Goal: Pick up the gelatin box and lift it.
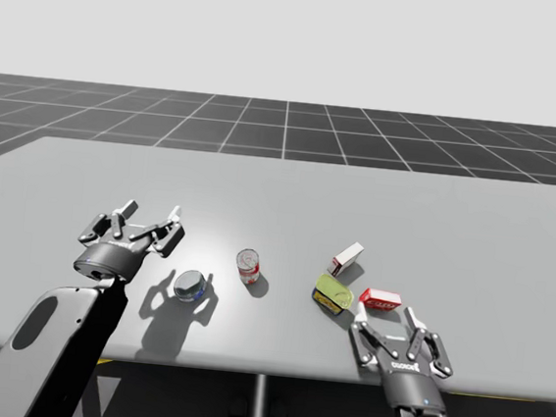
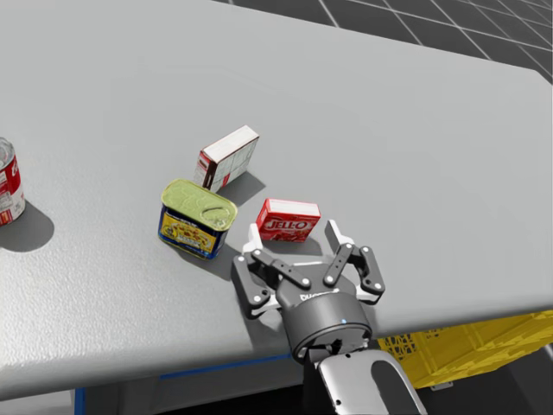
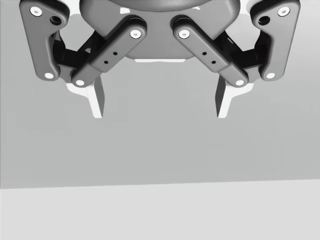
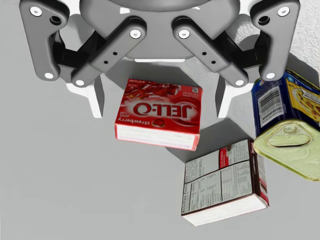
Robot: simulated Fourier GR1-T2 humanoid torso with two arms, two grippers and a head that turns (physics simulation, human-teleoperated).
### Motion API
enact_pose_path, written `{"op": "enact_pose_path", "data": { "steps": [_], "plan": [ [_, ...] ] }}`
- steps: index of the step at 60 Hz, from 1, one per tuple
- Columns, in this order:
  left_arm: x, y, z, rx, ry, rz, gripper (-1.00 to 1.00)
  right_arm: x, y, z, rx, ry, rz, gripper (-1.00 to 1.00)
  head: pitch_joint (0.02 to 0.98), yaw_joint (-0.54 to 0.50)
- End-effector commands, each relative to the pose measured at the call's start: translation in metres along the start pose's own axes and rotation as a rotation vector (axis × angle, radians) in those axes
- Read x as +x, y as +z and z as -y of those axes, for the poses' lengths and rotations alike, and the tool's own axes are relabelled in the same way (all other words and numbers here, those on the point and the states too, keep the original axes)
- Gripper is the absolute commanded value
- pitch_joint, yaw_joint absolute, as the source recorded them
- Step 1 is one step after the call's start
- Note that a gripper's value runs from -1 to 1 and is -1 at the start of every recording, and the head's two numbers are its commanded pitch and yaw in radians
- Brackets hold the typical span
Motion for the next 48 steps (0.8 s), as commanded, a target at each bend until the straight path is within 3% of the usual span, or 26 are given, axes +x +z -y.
{"op": "enact_pose_path", "data": {
  "steps": [1, 18, 34, 36, 37, 48],
  "plan": [
    [0.000, 0.000, 0.000, 0.001, -0.001, -0.001, -1.00, -0.011, -0.014, 0.001, -0.011, -0.008, -0.034, -1.00, 0.897, -0.42],
    [0.001, 0.000, 0.000, 0.001, 0.002, 0.001, -1.00, -0.009, -0.029, 0.001, -0.033, -0.006, -0.030, -1.00, 0.892, -0.42],
    [0.001, 0.001, 0.001, -0.001, 0.001, 0.000, -1.00, -0.010, -0.039, 0.000, -0.001, -0.031, -0.063, -1.00, 0.878, -0.42],
    [0.001, 0.001, 0.001, -0.001, 0.001, 0.000, -1.00, -0.010, -0.037, 0.000, -0.007, -0.016, -0.063, -0.41, 0.873, -0.42],
    [0.001, 0.001, 0.001, -0.002, 0.000, -0.001, -1.00, -0.012, -0.038, 0.000, -0.012, -0.019, -0.065, 0.94, 0.869, -0.42],
    [0.000, 0.000, 0.001, -0.004, -0.001, -0.003, -1.00, -0.014, -0.034, 0.003, -0.025, -0.042, -0.087, 1.00, 0.773, -0.43]
  ]
}}
